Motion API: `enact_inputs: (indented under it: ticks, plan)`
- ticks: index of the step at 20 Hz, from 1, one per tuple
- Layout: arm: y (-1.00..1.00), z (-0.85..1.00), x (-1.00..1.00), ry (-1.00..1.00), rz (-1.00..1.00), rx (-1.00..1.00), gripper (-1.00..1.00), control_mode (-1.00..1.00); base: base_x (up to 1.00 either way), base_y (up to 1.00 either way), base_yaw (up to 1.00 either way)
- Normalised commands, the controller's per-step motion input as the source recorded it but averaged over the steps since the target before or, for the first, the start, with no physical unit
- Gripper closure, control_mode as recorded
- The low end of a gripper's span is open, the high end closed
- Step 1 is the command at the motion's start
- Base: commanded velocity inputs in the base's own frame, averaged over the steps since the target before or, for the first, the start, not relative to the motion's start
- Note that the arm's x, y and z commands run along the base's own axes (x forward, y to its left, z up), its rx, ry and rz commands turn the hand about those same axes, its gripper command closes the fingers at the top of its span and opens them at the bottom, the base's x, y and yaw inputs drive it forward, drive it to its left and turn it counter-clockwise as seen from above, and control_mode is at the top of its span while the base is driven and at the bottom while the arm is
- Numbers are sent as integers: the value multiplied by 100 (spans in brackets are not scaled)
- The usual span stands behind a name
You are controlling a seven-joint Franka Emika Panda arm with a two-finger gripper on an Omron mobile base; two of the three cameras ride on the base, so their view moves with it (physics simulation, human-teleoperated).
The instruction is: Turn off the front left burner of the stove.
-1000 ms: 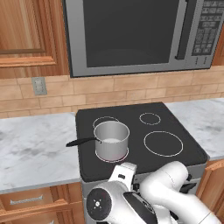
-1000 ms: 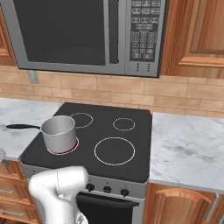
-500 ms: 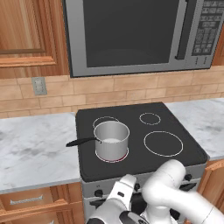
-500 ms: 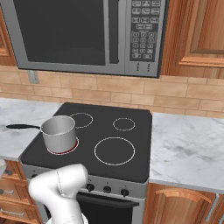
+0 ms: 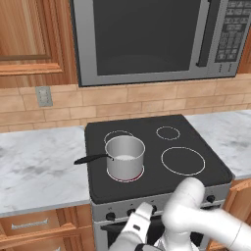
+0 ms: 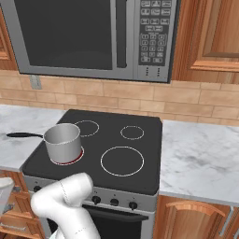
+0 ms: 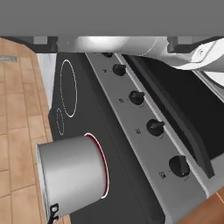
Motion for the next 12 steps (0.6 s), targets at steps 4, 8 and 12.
enact_inputs:
  ticks: [4,8,12]
  plan:
    - [0,-27,20,-7,0,0,-100,-100,0,0,0]
    - [-8,-28,16,-9,0,0,-100,-100,0,0,0]
    - [-1,-28,29,-8,0,0,-100,-100,0,0,0]
